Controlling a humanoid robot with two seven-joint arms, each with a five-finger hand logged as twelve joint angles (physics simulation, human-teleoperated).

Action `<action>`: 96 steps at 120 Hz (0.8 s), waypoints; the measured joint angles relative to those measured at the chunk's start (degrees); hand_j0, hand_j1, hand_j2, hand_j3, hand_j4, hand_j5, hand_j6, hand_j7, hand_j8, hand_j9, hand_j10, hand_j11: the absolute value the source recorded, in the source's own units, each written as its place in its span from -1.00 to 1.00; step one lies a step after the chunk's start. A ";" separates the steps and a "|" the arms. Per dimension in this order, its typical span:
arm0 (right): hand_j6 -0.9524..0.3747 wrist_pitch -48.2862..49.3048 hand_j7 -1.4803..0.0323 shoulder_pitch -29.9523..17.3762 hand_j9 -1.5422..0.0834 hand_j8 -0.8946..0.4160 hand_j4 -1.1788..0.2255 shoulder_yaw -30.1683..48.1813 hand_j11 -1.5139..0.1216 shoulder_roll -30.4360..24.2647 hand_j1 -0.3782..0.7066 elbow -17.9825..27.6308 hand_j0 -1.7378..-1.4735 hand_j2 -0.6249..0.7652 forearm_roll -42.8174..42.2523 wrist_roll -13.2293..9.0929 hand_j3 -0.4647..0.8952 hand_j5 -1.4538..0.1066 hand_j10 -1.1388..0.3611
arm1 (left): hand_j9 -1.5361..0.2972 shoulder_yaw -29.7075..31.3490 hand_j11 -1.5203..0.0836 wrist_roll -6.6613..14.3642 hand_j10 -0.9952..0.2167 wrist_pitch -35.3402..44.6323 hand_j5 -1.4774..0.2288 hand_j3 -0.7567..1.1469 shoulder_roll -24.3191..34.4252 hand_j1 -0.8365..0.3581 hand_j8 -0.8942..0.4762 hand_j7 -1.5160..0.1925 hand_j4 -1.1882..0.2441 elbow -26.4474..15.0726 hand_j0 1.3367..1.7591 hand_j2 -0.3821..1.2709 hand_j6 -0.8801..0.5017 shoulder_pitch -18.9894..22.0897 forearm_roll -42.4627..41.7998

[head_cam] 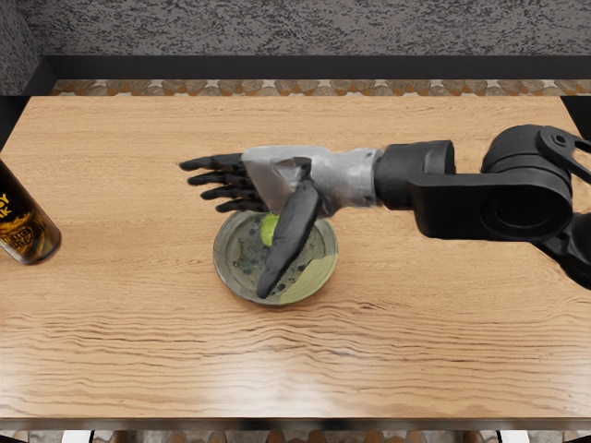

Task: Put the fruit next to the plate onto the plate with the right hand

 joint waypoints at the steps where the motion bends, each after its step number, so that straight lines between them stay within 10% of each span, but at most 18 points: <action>1: 0.43 1.03 0.95 -0.33 0.89 0.36 0.67 0.45 0.84 -0.62 -0.94 0.00 -0.40 -0.10 0.76 0.00 -0.32 0.85 0.51 | 0.67 0.00 0.89 0.00 0.64 0.00 0.73 -0.20 0.00 0.98 0.30 0.77 0.66 0.00 0.52 -0.54 0.27 0.00 0.00; 34: 0.43 18.45 0.96 -6.83 0.90 0.36 0.68 5.24 0.85 -15.26 -0.95 -0.15 -0.40 -0.10 15.85 0.00 -0.32 0.86 0.52 | 0.67 0.00 0.89 0.00 0.64 -0.02 0.73 -0.20 0.00 0.98 0.30 0.77 0.66 -0.05 0.52 -0.54 0.27 0.00 -0.04; 96: 0.44 21.20 0.96 -10.78 0.90 0.37 0.68 5.38 0.85 -31.36 -0.95 -4.30 -0.40 -0.10 25.97 0.00 -0.32 0.86 0.52 | 0.67 -0.01 0.89 0.00 0.64 0.02 0.73 -0.21 0.00 0.98 0.30 0.77 0.66 0.15 0.52 -0.54 0.27 0.18 0.00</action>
